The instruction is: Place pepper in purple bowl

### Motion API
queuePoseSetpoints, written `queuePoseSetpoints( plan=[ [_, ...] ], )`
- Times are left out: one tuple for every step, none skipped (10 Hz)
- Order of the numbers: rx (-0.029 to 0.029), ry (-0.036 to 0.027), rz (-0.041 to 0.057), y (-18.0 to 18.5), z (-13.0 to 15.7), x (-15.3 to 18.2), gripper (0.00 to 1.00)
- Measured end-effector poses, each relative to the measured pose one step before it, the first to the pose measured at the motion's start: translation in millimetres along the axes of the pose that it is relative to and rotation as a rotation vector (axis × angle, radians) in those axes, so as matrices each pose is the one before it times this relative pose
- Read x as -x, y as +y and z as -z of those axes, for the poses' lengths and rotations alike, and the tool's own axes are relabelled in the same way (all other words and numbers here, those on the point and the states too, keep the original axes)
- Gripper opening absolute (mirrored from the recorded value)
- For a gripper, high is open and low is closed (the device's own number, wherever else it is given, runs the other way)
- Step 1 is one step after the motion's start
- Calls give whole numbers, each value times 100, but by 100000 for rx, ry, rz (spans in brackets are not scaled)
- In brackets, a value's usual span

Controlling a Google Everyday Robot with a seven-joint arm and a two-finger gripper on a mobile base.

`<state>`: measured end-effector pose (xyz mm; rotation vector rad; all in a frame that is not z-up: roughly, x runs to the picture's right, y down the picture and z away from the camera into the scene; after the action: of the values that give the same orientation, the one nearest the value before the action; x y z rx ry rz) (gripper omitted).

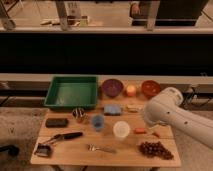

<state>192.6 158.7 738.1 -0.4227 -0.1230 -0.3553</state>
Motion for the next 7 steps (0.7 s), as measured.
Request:
queuePoseSetpoints(
  plan=[
    [233, 573, 1235, -314, -594, 145, 80],
    [380, 695, 1843, -431, -847, 270, 80],
    [403, 284, 832, -158, -640, 119, 80],
    [493, 328, 314, -96, -794, 23, 80],
    [854, 628, -1142, 21, -581, -310, 80],
    [523, 235, -2715, 58, -300, -523, 80],
    [685, 189, -3033, 233, -301, -659, 80]
  ],
)
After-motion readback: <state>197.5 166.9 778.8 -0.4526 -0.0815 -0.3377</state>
